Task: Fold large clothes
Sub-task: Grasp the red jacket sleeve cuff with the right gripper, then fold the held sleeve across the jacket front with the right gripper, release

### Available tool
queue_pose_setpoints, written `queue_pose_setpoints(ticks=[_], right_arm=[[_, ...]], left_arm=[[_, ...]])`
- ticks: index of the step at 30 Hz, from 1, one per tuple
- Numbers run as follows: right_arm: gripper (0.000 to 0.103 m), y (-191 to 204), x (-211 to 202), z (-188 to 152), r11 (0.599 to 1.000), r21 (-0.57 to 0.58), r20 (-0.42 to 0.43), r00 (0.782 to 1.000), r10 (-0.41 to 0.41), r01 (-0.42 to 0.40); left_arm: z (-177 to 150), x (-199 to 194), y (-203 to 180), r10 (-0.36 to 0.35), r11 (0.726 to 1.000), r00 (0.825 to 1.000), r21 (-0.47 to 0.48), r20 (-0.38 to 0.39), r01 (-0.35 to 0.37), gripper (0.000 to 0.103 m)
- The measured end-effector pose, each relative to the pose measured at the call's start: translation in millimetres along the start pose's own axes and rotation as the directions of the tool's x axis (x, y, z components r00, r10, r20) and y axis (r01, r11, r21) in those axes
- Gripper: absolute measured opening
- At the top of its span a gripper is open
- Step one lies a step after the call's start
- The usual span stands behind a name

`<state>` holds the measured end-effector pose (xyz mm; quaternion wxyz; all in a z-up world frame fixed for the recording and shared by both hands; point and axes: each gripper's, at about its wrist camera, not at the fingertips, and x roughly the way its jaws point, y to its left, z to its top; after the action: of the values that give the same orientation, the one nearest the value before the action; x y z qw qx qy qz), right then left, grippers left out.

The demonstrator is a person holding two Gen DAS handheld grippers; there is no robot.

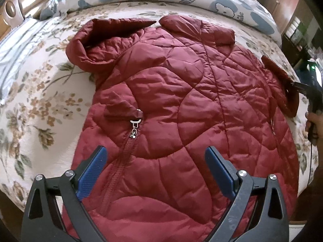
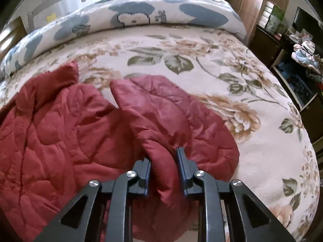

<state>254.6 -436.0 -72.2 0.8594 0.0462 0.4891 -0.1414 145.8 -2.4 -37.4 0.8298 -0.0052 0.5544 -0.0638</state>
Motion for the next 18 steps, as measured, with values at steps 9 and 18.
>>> queue_pose_setpoints(ticks=[9,18], right_arm=[[0.017,56,-57,-18,0.97,-0.061,0.083,0.968,0.238,-0.234],[0.017,137,-73,-53,0.897,-0.147,0.032,0.904,0.425,-0.417]], left_arm=[[5,18,3,-0.077,0.996,0.995,-0.04,-0.068,0.074,0.098],[8,13,7,-0.159,0.987,0.984,-0.031,-0.074,0.157,0.098]])
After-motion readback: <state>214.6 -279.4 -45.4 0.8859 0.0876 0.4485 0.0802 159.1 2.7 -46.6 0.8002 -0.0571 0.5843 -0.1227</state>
